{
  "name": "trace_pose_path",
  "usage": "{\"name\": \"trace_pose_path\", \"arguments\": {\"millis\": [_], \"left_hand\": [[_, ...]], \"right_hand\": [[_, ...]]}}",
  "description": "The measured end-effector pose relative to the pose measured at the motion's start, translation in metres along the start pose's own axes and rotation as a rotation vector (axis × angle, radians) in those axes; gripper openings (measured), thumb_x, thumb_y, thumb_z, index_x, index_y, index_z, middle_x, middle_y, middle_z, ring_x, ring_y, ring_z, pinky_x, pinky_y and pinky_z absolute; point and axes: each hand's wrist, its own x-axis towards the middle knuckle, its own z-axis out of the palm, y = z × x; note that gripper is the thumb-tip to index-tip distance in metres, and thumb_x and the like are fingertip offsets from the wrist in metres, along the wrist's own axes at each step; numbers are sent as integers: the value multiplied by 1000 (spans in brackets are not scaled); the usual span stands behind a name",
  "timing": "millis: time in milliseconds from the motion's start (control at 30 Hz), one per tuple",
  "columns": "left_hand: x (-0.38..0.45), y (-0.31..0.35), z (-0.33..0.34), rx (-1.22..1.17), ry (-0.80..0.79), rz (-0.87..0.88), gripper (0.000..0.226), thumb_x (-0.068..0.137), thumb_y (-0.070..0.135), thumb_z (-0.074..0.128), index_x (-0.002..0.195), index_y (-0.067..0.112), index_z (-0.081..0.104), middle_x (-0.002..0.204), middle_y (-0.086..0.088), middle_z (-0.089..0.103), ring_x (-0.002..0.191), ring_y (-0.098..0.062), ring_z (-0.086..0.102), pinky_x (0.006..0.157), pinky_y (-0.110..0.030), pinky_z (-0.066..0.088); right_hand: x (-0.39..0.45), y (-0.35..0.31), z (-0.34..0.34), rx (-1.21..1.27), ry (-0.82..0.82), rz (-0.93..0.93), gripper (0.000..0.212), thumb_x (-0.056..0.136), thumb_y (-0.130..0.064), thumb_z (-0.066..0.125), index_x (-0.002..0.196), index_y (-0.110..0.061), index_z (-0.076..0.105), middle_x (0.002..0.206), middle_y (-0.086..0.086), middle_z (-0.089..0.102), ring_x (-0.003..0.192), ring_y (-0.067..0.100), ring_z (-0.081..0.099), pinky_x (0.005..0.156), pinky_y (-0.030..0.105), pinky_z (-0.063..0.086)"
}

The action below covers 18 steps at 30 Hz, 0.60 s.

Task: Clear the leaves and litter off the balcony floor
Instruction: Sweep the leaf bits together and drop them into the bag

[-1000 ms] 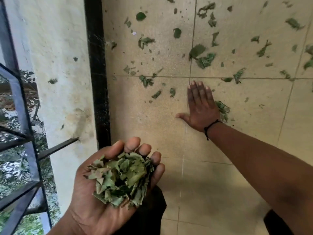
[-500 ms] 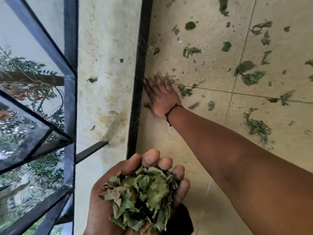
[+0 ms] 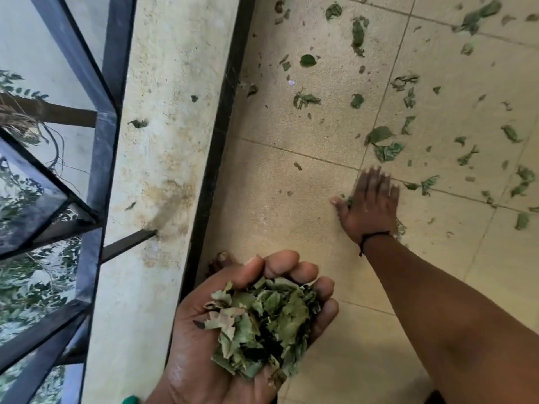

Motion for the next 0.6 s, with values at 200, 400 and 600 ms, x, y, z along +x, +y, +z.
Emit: {"name": "trace_pose_path", "arguments": {"millis": [200, 400, 600], "left_hand": [[-11, -12, 39, -651, -460, -397, 57, 106, 26, 15, 128, -6, 56, 128, -19, 61, 131, -29, 48, 113, -37, 28], [-12, -28, 70, -724, -531, -555, 53, 106, 27, 20, 122, -2, 61, 125, -15, 62, 128, -28, 51, 115, -41, 26], [-13, -37, 85, -708, -528, -579, 40, 103, 25, 36, 110, 4, 69, 113, -10, 67, 119, -27, 58, 116, -42, 31]], "right_hand": [[34, 23, -35, 157, 328, -58, 69, 95, -52, 37, 149, -9, 32, 154, 23, 30, 140, 45, 29, 109, 55, 24], [109, 40, -83, 131, 210, -332, 51, 96, -23, 51, 140, 1, 43, 142, 31, 40, 128, 48, 39, 104, 52, 37], [18, 100, -41, 202, 117, -461, 30, 90, -14, 57, 113, 1, 68, 114, 29, 63, 104, 45, 59, 88, 49, 49]]}}
